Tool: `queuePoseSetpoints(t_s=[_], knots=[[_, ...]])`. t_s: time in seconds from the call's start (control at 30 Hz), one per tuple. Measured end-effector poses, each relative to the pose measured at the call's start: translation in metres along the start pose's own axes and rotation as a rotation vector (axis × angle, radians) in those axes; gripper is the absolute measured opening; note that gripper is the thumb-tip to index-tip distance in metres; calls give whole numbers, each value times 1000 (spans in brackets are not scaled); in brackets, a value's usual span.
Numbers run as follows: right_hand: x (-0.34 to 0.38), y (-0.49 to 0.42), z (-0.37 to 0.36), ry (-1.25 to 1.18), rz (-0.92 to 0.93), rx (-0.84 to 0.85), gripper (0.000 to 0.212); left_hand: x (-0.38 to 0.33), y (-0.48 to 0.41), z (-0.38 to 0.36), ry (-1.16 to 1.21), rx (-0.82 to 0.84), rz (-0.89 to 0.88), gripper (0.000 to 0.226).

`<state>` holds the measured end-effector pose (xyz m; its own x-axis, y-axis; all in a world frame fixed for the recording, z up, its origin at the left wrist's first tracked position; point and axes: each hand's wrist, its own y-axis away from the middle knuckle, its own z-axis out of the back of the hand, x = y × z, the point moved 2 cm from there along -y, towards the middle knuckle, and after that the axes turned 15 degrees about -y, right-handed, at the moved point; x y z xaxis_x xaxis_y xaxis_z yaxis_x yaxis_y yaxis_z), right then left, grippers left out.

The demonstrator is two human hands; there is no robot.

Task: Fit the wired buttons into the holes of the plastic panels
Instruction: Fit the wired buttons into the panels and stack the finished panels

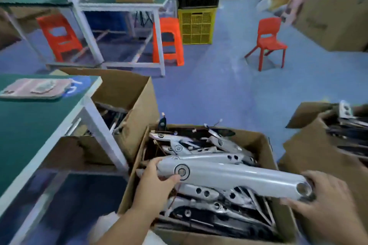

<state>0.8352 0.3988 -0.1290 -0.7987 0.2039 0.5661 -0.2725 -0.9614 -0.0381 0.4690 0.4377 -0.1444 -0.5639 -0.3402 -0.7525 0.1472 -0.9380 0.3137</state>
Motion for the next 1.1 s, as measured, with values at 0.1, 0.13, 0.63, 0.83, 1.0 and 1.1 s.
queuePoseSetpoints(t_s=[0.1,0.13,0.63,0.83,1.0,1.1], knots=[[6,-3,-35,113,-92,159,88,34,-17,-4,-25,12,121,45],[8,-9,-41,108,-80,156,89,40,-23,-2,-46,-3,130,44],[103,-27,-109,73,52,276,100,59,-27,57,267,69,217,29],[203,-6,-120,-78,330,390,91,58,78,129,514,150,74,28],[331,26,-120,-347,726,407,80,68,187,219,659,-64,-380,43],[418,70,-131,-477,978,480,80,107,266,276,947,-405,-388,42]])
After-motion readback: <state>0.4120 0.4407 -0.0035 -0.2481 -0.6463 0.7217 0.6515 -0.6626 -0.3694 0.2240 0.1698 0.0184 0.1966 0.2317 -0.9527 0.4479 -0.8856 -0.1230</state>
